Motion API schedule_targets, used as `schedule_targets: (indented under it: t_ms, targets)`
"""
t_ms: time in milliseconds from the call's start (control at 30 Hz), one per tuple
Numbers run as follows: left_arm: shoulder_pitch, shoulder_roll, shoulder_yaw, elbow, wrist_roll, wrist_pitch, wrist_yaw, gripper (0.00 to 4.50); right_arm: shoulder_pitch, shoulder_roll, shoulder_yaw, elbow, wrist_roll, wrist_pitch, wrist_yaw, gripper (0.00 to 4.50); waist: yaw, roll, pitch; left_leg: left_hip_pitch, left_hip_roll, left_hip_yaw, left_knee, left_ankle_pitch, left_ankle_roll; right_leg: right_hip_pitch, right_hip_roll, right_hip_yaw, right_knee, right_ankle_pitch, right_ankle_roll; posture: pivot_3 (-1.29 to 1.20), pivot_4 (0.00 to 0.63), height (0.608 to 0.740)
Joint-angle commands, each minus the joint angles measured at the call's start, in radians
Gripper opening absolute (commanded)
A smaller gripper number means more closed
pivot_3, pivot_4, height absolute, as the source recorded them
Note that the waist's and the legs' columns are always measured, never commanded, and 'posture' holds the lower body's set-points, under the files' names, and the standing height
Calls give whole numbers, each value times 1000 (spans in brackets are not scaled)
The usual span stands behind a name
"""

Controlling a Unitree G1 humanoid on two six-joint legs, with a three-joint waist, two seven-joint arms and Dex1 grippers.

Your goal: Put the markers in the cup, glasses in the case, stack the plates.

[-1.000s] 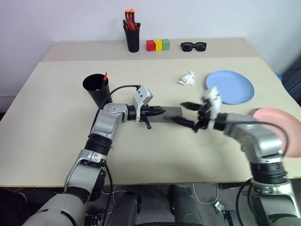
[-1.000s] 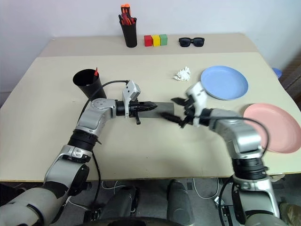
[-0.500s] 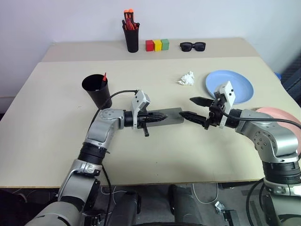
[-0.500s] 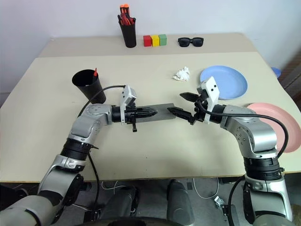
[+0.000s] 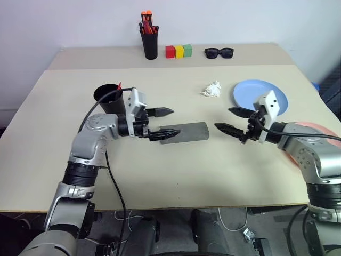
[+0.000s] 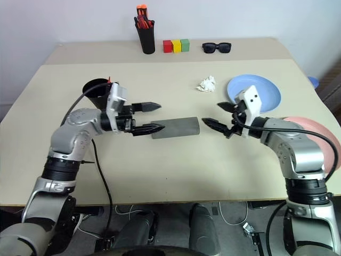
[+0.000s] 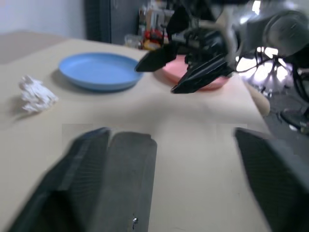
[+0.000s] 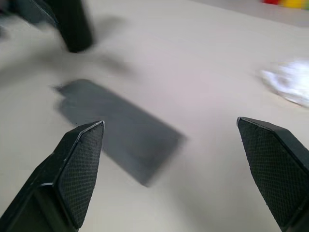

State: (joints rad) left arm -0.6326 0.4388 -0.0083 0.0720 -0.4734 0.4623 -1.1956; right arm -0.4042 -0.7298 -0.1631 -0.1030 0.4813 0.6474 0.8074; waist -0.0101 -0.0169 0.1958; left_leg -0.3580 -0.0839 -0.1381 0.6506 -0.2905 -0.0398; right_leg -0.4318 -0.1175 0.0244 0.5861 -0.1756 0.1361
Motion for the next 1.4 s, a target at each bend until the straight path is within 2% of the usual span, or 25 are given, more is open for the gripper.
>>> schedule_targets:
  t_ms: [33,233,400,600,800,833,867,1100,1300,1400]
  targets:
    - [-25,40,59,-25,-88,55,-25,4452,9,-69,-27,13,-98,-81,-38,4500,-1,0,0,0,0,0,0,0,0,0,0,0,0,0,0,0,150,740]
    - [-6,102,77,-51,-134,61,-68,4452,61,-149,-62,46,-216,-141,-101,4500,-3,0,0,1,0,1,-1,0,0,0,0,0,0,0,0,0,150,740]
    - [6,130,88,-71,-169,72,-76,4452,171,-245,-115,42,-284,-62,-146,4500,1,0,0,0,0,1,0,0,0,0,0,0,-1,0,0,0,150,740]
    - [11,134,84,-66,-196,60,-112,4452,292,-187,-181,3,-260,55,-202,4500,-5,0,0,1,1,1,0,0,0,1,0,0,-1,0,0,0,150,740]
    - [5,133,60,-44,-171,35,-143,4452,392,-157,-151,-5,-319,33,-244,4500,-1,1,0,1,1,2,0,0,0,1,0,1,-1,0,0,0,150,740]
    - [5,134,58,-43,-169,33,-145,4500,394,-147,-164,-5,-307,44,-245,3959,-1,0,0,1,1,2,0,0,0,2,0,1,-1,0,0,0,150,740]
    - [6,137,58,-44,-165,29,-146,4500,392,-145,-172,-3,-302,52,-247,3653,-1,0,0,2,1,2,0,0,0,2,0,1,-1,0,0,0,150,740]
    - [-4,181,74,21,-125,-28,-167,4500,355,-164,-170,28,-307,67,-246,146,-2,0,0,2,1,2,0,0,1,2,0,0,-2,0,0,0,150,740]
    - [8,183,77,35,-122,-50,-162,4500,259,-135,-167,-172,-148,210,-170,56,-8,1,0,2,3,2,0,0,1,2,1,0,-2,0,0,0,150,740]
    - [15,177,78,41,-119,-67,-158,4500,242,-167,-129,-275,-96,282,-123,56,-5,1,0,2,4,2,0,0,1,2,1,0,-2,0,0,0,150,740]
